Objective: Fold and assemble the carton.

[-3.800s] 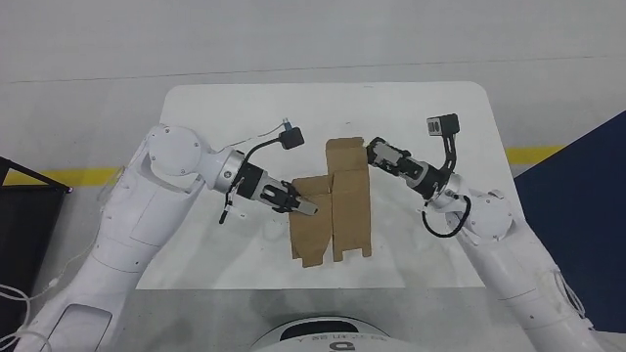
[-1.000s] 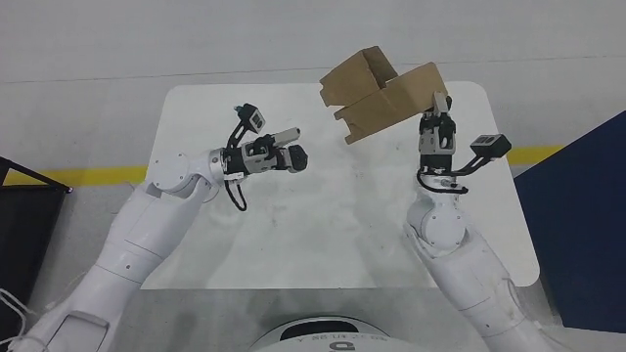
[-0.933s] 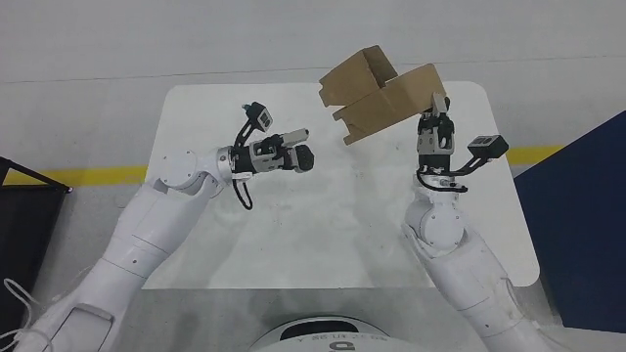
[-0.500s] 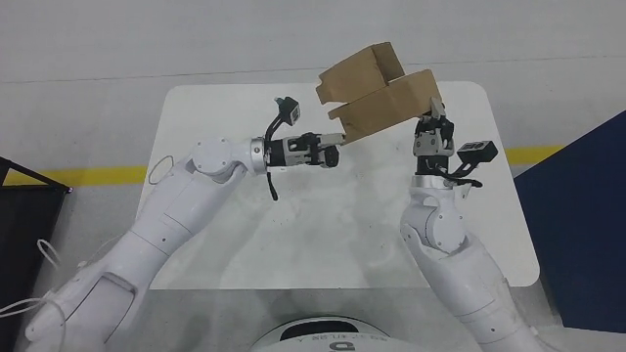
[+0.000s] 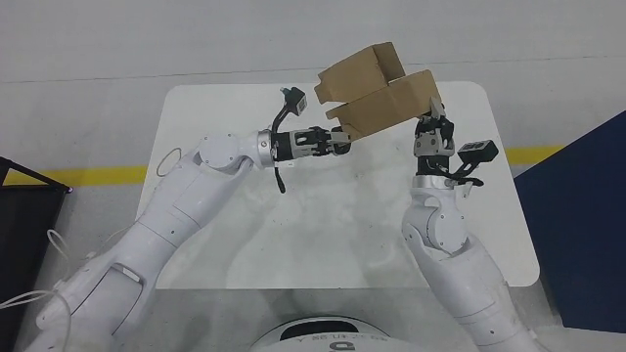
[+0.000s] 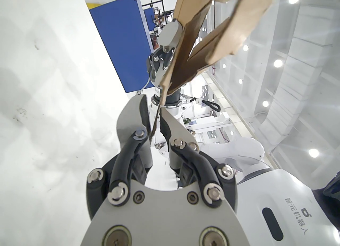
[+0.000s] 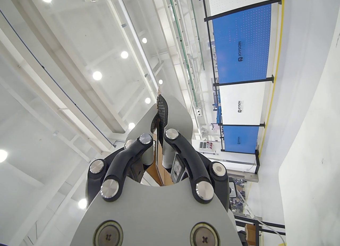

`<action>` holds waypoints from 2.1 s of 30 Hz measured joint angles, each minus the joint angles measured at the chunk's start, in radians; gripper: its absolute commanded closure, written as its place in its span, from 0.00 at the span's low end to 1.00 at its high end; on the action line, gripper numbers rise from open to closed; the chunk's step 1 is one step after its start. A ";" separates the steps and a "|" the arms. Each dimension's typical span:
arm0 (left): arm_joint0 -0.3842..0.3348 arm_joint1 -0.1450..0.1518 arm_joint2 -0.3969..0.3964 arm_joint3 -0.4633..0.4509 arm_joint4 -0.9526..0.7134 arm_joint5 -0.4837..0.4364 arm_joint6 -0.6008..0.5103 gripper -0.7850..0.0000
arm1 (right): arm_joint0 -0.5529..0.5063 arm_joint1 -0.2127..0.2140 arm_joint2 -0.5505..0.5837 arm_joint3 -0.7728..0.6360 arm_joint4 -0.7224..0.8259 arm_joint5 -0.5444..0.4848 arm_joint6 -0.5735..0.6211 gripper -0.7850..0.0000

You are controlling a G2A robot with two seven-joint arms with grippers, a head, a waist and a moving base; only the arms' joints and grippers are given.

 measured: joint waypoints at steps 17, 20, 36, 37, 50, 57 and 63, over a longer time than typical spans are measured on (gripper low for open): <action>0.063 0.030 -0.114 -0.102 0.158 -0.035 0.008 0.55 | -0.019 -0.026 0.004 0.003 -0.092 0.017 -0.001 1.00; 0.084 0.039 -0.139 -0.132 0.185 -0.027 0.016 0.61 | -0.023 -0.031 0.004 -0.001 -0.075 0.022 0.012 1.00; 0.151 0.049 -0.183 -0.212 0.191 -0.026 -0.009 0.11 | -0.045 -0.050 0.008 -0.023 -0.041 0.055 0.066 1.00; 0.151 0.047 -0.180 -0.212 0.191 -0.026 -0.006 0.16 | -0.046 -0.052 0.007 -0.024 -0.042 0.059 0.068 1.00; 0.155 0.039 -0.181 -0.217 0.204 -0.036 0.018 1.00 | -0.063 -0.064 0.020 -0.026 -0.043 0.075 0.094 1.00; 0.180 0.047 -0.213 -0.243 0.222 -0.044 0.006 1.00 | -0.068 -0.071 0.032 -0.020 -0.023 0.086 0.103 1.00; 0.195 0.052 -0.230 -0.269 0.235 -0.036 -0.001 1.00 | -0.074 -0.075 0.032 -0.027 -0.047 0.079 0.133 0.85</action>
